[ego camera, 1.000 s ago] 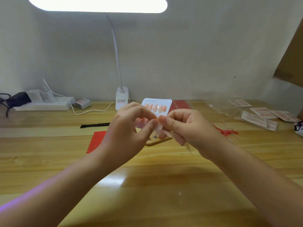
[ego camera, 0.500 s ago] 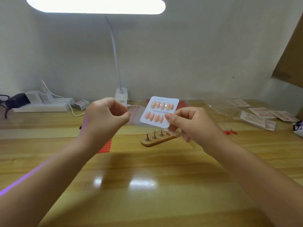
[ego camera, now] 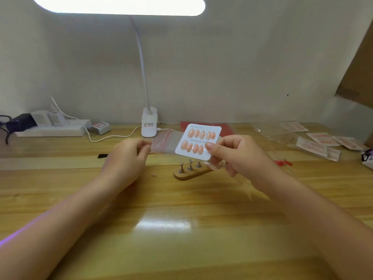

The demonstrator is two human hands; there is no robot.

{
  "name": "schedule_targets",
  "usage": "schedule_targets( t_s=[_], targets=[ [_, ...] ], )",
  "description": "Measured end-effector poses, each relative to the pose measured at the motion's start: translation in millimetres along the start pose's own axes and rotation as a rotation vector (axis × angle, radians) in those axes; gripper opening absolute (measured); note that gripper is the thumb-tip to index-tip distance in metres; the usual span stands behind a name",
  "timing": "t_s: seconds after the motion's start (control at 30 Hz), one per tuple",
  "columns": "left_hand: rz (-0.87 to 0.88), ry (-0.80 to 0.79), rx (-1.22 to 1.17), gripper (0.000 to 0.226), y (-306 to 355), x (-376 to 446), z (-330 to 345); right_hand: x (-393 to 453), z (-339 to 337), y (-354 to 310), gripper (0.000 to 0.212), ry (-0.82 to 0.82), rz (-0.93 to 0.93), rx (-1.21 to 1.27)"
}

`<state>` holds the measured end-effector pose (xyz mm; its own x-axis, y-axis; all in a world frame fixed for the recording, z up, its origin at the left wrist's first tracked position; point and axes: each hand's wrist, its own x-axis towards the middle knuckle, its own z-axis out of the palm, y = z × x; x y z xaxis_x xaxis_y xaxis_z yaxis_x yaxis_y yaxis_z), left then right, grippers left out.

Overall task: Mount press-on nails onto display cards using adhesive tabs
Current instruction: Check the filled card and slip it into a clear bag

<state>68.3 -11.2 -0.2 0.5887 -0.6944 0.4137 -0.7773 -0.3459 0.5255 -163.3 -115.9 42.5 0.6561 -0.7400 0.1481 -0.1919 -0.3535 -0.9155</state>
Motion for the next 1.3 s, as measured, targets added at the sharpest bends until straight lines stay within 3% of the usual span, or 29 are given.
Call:
schedule_targets(
  t_s=[0.07, 0.13, 0.2, 0.27, 0.37, 0.5, 0.6, 0.73, 0.93, 1.07, 1.3],
  targets=[
    [-0.099, -0.018, -0.34, 0.021, 11, 3, -7, 0, -1, -1, 0.026, 0.011, -0.023, -0.003],
    [-0.248, -0.276, -0.689, 0.034, 30, -1, -17, -2, 0, -2, 0.024, 0.015, -0.059, -0.007],
    [-0.286, -0.538, -0.815, 0.054, 45, -8, -21, -4, 2, -3, 0.023, 0.004, -0.096, -0.021],
    [-0.224, -0.605, -0.84, 0.049, 53, -15, -21, -5, 4, -4, 0.024, -0.002, -0.125, -0.042],
    [-0.223, -0.409, -0.936, 0.014, 53, -16, -23, -4, 3, -6, 0.026, 0.003, -0.11, 0.018],
    [-0.206, -0.241, -1.054, 0.011, 48, -10, -31, -1, -6, -8, 0.015, -0.043, -0.051, 0.159],
    [-0.175, -0.175, -1.087, 0.014, 48, -6, -38, -2, -14, -7, 0.037, -0.081, -0.077, 0.17],
    [-0.13, -0.094, -1.11, 0.01, 52, -3, -49, -4, -16, -12, 0.045, -0.018, -0.085, 0.191],
    [0.077, 0.096, -0.878, 0.007, 62, -5, -65, -7, -15, -19, 0.043, 0.089, -0.104, 0.139],
    [0.375, 0.244, -0.404, 0.019, 71, -16, -75, -10, -13, -22, 0.039, 0.146, -0.128, 0.062],
    [0.387, 0.333, -0.279, 0.011, 73, -21, -67, -16, -8, -25, 0.043, 0.157, -0.21, 0.002]
  ],
)
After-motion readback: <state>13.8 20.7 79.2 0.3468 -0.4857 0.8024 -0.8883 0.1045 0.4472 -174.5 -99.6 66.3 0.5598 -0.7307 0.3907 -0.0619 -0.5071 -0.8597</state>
